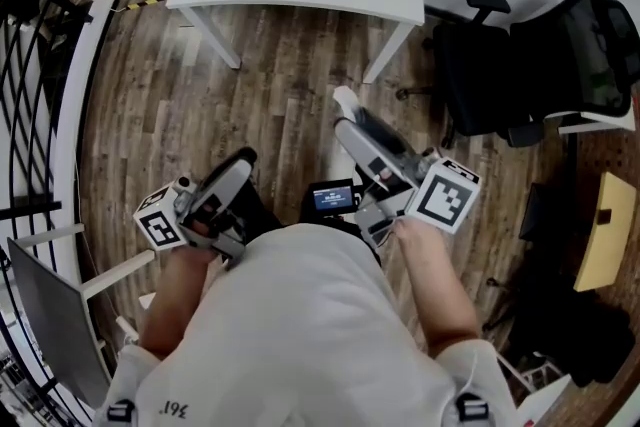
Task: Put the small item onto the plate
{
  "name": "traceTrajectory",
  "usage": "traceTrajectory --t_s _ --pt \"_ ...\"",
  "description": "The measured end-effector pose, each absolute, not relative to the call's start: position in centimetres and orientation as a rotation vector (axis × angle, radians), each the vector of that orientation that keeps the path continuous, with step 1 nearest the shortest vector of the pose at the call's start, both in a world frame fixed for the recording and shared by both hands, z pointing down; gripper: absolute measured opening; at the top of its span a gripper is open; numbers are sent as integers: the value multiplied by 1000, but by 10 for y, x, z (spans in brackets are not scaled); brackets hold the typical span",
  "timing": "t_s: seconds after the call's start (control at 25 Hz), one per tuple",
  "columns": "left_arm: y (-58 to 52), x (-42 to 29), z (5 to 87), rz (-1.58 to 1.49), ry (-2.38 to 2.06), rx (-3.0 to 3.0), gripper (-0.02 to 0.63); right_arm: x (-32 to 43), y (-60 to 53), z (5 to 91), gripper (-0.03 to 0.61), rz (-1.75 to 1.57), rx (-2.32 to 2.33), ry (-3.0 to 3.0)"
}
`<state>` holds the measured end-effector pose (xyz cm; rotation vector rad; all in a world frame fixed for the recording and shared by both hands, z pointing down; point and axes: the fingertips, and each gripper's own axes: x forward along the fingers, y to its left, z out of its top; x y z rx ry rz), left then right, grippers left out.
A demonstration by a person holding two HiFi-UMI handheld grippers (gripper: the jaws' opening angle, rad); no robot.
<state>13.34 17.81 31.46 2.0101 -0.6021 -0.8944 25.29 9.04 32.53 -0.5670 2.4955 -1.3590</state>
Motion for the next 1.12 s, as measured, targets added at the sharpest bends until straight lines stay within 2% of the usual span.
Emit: traceTrajectory --t_s 0.68,1.12 --pt "144 106 317 -890 -619 2003 104 227 53 332 314 -1377 -562 2479" --pt "60 43 315 -836 -553 2018 104 171 -17 336 314 -1385 -672 2447"
